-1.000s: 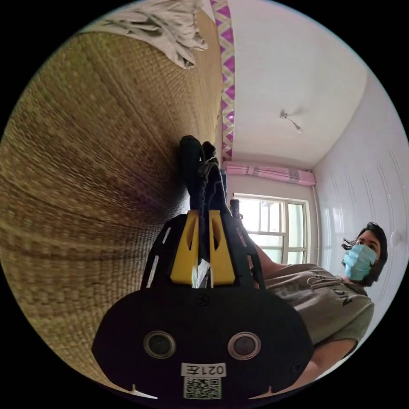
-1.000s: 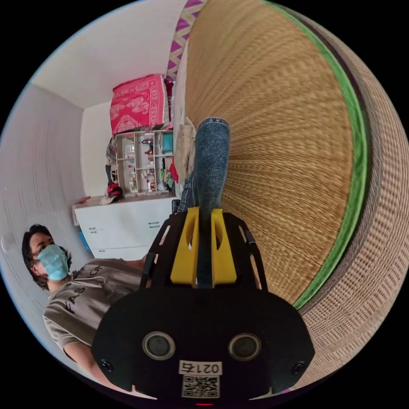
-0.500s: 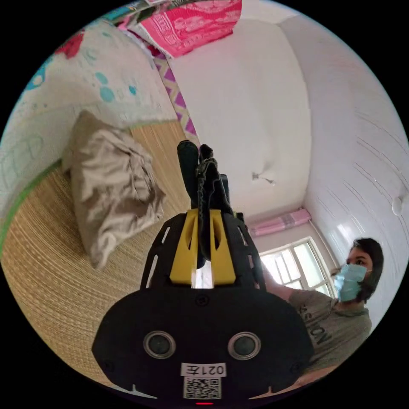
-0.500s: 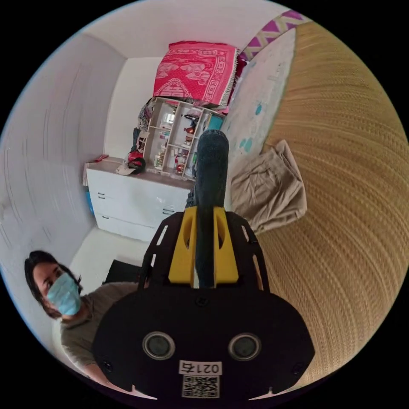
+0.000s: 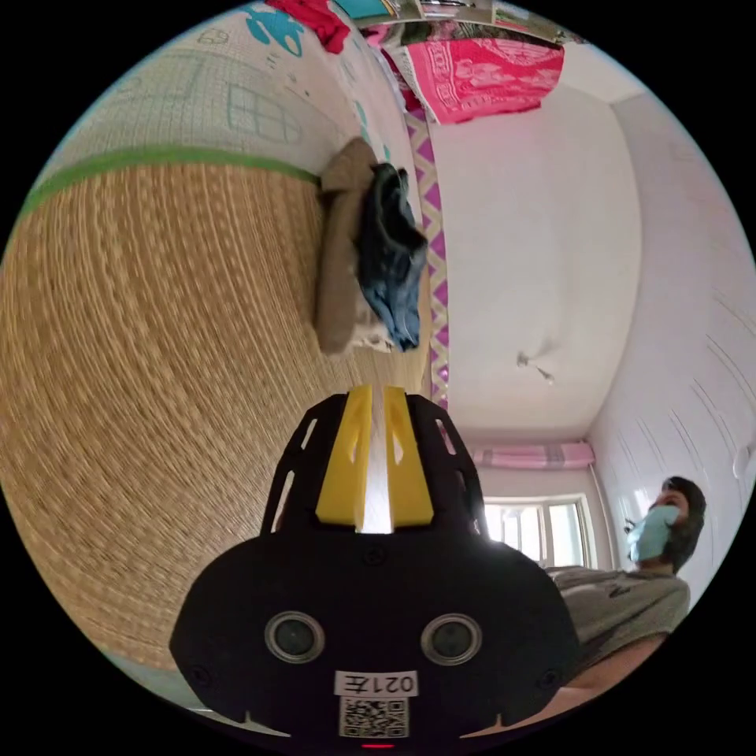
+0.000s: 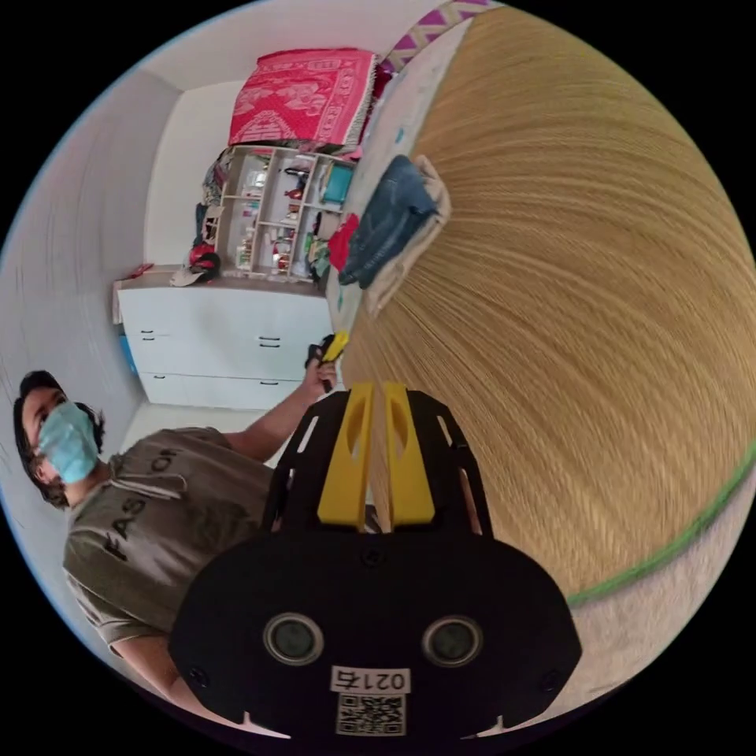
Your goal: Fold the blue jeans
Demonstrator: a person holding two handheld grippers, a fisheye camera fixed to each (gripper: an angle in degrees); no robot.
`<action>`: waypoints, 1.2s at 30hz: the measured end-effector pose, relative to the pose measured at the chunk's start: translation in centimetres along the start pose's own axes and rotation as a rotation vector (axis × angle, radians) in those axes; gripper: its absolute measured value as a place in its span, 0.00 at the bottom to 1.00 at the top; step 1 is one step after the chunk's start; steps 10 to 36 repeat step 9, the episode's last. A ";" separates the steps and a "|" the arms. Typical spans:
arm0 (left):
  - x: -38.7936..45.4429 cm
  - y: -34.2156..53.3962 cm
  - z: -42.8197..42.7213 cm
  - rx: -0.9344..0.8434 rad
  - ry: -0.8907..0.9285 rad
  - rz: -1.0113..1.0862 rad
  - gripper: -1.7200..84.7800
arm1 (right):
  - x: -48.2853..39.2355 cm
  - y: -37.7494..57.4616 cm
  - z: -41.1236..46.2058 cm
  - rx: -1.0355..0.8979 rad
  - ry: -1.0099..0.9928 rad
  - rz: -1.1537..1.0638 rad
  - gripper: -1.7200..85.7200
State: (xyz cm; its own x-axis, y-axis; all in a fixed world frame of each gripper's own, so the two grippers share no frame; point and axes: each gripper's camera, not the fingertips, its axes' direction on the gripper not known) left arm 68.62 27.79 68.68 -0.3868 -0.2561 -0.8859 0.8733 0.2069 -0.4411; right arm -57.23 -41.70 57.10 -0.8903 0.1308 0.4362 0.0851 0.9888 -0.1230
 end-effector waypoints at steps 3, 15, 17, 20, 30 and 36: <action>6.2 2.2 1.9 -0.157 -0.003 0.062 0.01 | -0.3 11.8 -3.4 0.131 0.082 0.069 0.02; 21.6 5.3 9.8 -0.498 -0.159 0.317 0.01 | -8.1 31.9 -9.9 0.432 0.401 0.060 0.01; 21.6 5.3 9.8 -0.498 -0.159 0.317 0.01 | -8.1 31.9 -9.9 0.432 0.401 0.060 0.01; 21.6 5.3 9.8 -0.498 -0.159 0.317 0.01 | -8.1 31.9 -9.9 0.432 0.401 0.060 0.01; 21.6 5.3 9.8 -0.498 -0.159 0.317 0.01 | -8.1 31.9 -9.9 0.432 0.401 0.060 0.01; 21.6 5.3 9.8 -0.498 -0.159 0.317 0.01 | -8.1 31.9 -9.9 0.432 0.401 0.060 0.01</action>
